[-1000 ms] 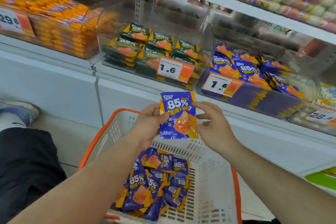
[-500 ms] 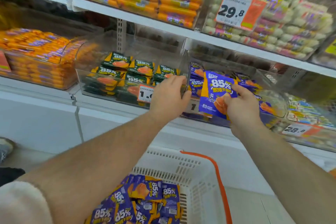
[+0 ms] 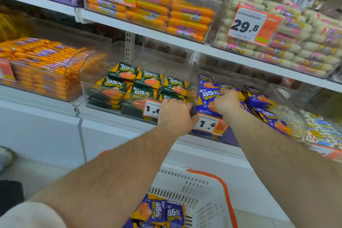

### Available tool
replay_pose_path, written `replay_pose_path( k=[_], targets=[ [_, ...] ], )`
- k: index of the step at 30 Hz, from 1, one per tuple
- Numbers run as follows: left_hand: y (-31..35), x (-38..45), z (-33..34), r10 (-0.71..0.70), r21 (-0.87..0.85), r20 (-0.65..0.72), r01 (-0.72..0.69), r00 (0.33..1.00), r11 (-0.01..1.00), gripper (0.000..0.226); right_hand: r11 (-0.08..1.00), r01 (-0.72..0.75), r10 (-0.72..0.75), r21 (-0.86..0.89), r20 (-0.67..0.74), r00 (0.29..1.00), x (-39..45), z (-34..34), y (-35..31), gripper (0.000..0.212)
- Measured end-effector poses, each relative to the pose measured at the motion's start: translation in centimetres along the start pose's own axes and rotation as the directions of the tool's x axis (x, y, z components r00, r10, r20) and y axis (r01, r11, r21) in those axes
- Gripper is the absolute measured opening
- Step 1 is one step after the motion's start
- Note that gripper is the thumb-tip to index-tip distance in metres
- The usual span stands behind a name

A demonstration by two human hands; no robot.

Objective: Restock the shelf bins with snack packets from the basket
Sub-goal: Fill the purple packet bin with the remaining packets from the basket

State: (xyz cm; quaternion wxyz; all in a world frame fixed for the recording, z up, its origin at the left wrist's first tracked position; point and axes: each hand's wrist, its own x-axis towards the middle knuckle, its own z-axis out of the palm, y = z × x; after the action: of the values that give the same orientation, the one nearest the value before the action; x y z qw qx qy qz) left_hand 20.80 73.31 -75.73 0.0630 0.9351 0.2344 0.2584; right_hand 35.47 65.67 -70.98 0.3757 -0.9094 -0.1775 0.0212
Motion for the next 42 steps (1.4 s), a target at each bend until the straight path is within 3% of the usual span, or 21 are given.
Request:
replay_pose_path(
  k=[4, 8, 13, 15, 16, 17, 19, 20, 21, 22, 24, 27, 29, 30, 32, 34, 36, 38, 39, 42],
  targets=[
    [-0.2, 0.0, 0.2, -0.013, -0.015, -0.008, 0.013, 1.0, 1.0, 0.031, 0.963, 0.039, -0.036, -0.268, 0.013, 0.999, -0.4, 0.7, 0.0, 0.041],
    [-0.1, 0.0, 0.4, -0.022, -0.012, -0.006, 0.022, 1.0, 1.0, 0.033, 0.924, 0.093, -0.092, -0.37, 0.02, 0.996, -0.4, 1.2, 0.5, 0.039],
    [-0.1, 0.1, 0.5, -0.028, -0.007, 0.007, 0.028, 1.0, 1.0, 0.035, 0.914, 0.067, -0.041, -0.401, 0.073, 0.996, -1.1, 0.7, 0.2, 0.048],
    [-0.2, 0.1, 0.5, -0.002, -0.025, 0.007, 0.002, 1.0, 1.0, 0.035, 0.906, 0.071, -0.08, -0.416, -0.004, 0.997, -2.4, 0.6, 0.2, 0.045],
    [-0.2, -0.1, 0.4, 0.02, -0.037, 0.011, -0.019, 1.0, 0.999, 0.041, 0.903, 0.126, -0.179, -0.411, -0.092, 0.98, -3.4, 0.8, 0.5, 0.043],
    [-0.4, -0.5, 0.5, 0.039, -0.056, 0.023, -0.038, 0.999, 0.998, 0.053, 0.888, 0.246, -0.343, -0.388, -0.205, 0.917, -4.6, 1.1, 0.9, 0.043],
    [-1.1, -2.7, 0.6, 0.06, -0.145, -0.018, -0.062, 0.998, 0.988, 0.07, 0.746, 0.566, -0.666, -0.351, -0.375, 0.645, -7.7, 2.3, 2.0, 0.041],
    [-1.8, -4.3, 0.9, 0.064, -0.202, -0.079, -0.079, 0.995, 0.976, 0.071, 0.653, 0.68, -0.75, -0.333, -0.413, 0.517, -9.2, 3.3, 2.6, 0.036],
    [-2.6, -6.2, 1.5, 0.063, -0.247, -0.109, -0.089, 0.992, 0.965, 0.069, 0.587, 0.753, -0.789, -0.296, -0.417, 0.451, -10.6, 4.6, 3.5, 0.032],
    [-3.4, -8.3, 2.2, 0.043, -0.291, -0.091, -0.068, 0.995, 0.954, 0.066, 0.559, 0.796, -0.801, -0.23, -0.397, 0.448, -11.8, 6.2, 4.4, 0.028],
    [-4.9, -12.4, 3.9, -0.076, -0.387, 0.105, 0.111, 0.992, 0.915, 0.061, 0.593, 0.802, -0.783, -0.07, -0.285, 0.553, -13.6, 9.8, 6.7, 0.022],
    [-6.8, -17.2, 6.4, -0.265, -0.394, 0.422, 0.439, 0.867, 0.807, 0.053, 0.814, 0.578, -0.58, 0.058, 0.065, 0.812, -15.8, 15.3, 11.1, 0.017],
    [-7.9, -19.3, 7.9, -0.325, -0.376, 0.525, 0.556, 0.787, 0.741, 0.05, 0.971, 0.239, -0.236, 0.026, 0.284, 0.929, -16.8, 18.2, 13.9, 0.012],
    [-8.3, -20.1, 8.4, -0.345, -0.375, 0.561, 0.603, 0.752, 0.704, 0.049, 0.999, 0.039, -0.037, 0.001, 0.35, 0.936, -17.3, 19.2, 15.3, 0.012],
    [-9.0, -21.4, 9.6, -0.38, -0.358, 0.614, 0.673, 0.692, 0.647, 0.048, 0.935, -0.354, 0.334, -0.023, 0.397, 0.855, -18.2, 20.8, 17.9, 0.016],
    [-9.5, -22.0, 10.5, -0.415, -0.33, 0.636, 0.716, 0.65, 0.615, 0.047, 0.778, -0.627, 0.55, 0.021, 0.457, 0.699, -18.7, 21.8, 20.2, 0.018],
    [-9.8, -22.1, 11.4, -0.442, -0.309, 0.649, 0.746, 0.619, 0.59, 0.046, 0.659, -0.751, 0.616, 0.04, 0.544, 0.57, -19.0, 23.0, 22.3, 0.029],
    [-9.9, -22.0, 12.1, -0.456, -0.294, 0.662, 0.765, 0.595, 0.573, 0.045, 0.555, -0.832, 0.63, -0.002, 0.654, 0.419, -19.4, 24.6, 24.6, 0.026],
    [-10.0, -22.0, 12.5, -0.459, -0.285, 0.668, 0.771, 0.586, 0.569, 0.045, 0.525, -0.851, 0.628, -0.019, 0.683, 0.373, -19.3, 26.2, 26.9, 0.025],
    [-10.1, -22.0, 13.4, -0.464, -0.257, 0.683, 0.78, 0.564, 0.571, 0.043, 0.415, -0.909, 0.645, 0.035, 0.694, 0.321, -19.2, 30.2, 31.3, 0.05]
  ],
)
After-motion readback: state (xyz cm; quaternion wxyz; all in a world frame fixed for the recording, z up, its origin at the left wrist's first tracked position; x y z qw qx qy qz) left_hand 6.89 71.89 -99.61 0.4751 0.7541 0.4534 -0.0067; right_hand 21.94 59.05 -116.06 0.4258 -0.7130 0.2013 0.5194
